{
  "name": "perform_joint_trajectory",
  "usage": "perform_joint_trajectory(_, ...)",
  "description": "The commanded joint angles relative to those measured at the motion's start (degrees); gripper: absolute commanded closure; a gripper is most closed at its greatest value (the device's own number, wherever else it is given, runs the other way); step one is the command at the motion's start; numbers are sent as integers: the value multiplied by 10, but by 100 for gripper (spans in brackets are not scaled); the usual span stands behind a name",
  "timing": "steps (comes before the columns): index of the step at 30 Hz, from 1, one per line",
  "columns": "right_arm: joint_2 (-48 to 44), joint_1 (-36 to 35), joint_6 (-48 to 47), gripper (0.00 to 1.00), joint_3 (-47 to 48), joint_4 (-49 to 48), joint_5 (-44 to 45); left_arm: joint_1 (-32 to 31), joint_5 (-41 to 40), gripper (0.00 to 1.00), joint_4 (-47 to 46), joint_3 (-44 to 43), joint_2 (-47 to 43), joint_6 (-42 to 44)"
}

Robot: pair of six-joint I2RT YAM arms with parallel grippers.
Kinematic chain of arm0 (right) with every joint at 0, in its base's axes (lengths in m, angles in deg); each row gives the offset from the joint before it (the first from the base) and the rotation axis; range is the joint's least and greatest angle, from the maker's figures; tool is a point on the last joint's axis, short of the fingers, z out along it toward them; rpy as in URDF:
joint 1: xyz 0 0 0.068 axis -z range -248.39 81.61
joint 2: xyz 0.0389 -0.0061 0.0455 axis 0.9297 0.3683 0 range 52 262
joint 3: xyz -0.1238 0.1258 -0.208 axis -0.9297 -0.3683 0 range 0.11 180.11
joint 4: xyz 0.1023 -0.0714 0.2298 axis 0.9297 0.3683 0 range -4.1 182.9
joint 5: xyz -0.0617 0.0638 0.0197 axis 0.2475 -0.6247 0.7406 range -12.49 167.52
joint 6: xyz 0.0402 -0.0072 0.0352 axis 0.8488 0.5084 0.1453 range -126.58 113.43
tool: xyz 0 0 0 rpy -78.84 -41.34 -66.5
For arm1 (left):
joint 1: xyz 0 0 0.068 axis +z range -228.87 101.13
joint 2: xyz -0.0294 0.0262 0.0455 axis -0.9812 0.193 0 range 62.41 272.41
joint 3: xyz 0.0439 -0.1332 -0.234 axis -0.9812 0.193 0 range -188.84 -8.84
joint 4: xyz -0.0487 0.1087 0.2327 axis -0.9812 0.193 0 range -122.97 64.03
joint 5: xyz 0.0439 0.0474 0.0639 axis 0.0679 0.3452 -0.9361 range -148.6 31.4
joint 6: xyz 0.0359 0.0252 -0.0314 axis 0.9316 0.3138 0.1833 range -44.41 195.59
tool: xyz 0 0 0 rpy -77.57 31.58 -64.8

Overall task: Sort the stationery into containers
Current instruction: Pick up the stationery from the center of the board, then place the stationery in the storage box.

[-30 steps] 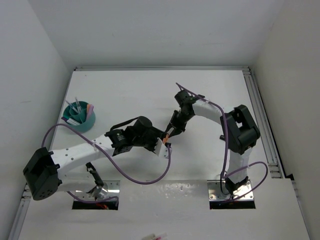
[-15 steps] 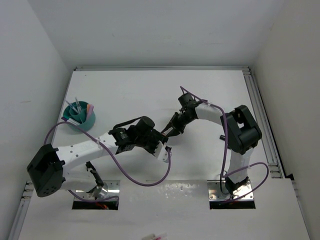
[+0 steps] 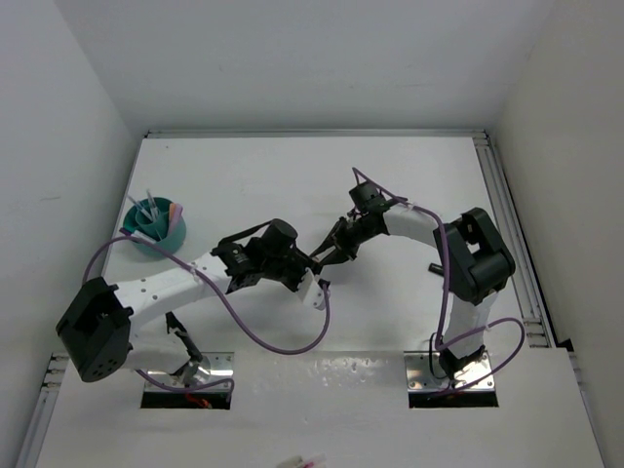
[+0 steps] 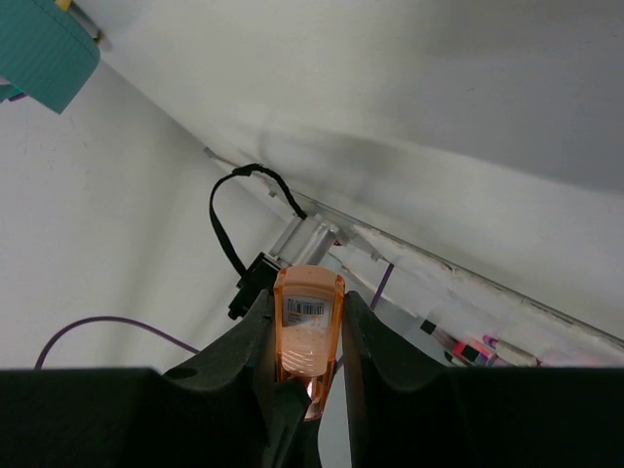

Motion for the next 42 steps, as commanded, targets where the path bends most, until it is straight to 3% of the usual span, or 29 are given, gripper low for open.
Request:
perform_joint_trajectory(1,-25,-6,12,100,-3,-17,-17,10,24,64,-2,-24,1,24)
perform_joint_trajectory(5,-24,-10,12,100,-3,-24,-23,14,29,76,4,-28,-4,25)
perform_joint_trajectory(6,-23,-11,11,88,-3,-25,-24,14,31,79,7,-28,-5,25)
perform_joint_trajectory(8,-21,-10,15,82,-2,-34,-32,15,38,90,9,-30,-9,22)
perform_joint_trajectory(10,-19,-8,12,66,6,-31,-32,10,41,96,9,-29,-18,10)
perform_joint_trajectory(12,-18,-4,6,53,16,-25,-32,7,43,99,9,-30,-24,-8)
perform_joint_trajectory(13,-18,3,-6,41,21,-21,-32,7,42,100,9,-30,-33,-17)
perform_joint_trajectory(14,-18,15,-15,38,35,-17,-32,7,41,100,12,-31,-38,-26)
perform_joint_trajectory(17,-29,58,-81,33,72,13,-16,16,22,100,9,-41,-66,-106)
perform_joint_trajectory(19,-39,83,-162,33,112,57,21,29,-28,100,-12,-54,-84,-233)
perform_joint_trajectory(20,-55,104,-192,33,128,76,40,36,-60,100,-14,-65,-87,-349)
perform_joint_trajectory(22,-73,123,-282,33,173,126,108,88,-105,100,19,-128,-78,-446)
perform_joint_trajectory(23,-83,130,-304,33,179,135,128,147,-108,100,32,-148,-74,-525)
perform_joint_trajectory(28,-142,166,-361,33,172,134,166,345,-126,100,85,-243,-71,-648)
perform_joint_trajectory(31,-145,176,-362,33,165,134,162,512,-124,100,124,-305,-50,-654)
perform_joint_trajectory(34,-136,177,-363,33,164,133,154,617,-84,100,138,-336,-41,-624)
perform_joint_trajectory(37,-133,173,-361,34,160,128,154,703,-46,100,157,-345,-32,-605)
perform_joint_trajectory(42,-133,156,-371,34,160,125,162,792,-2,100,178,-335,-10,-571)
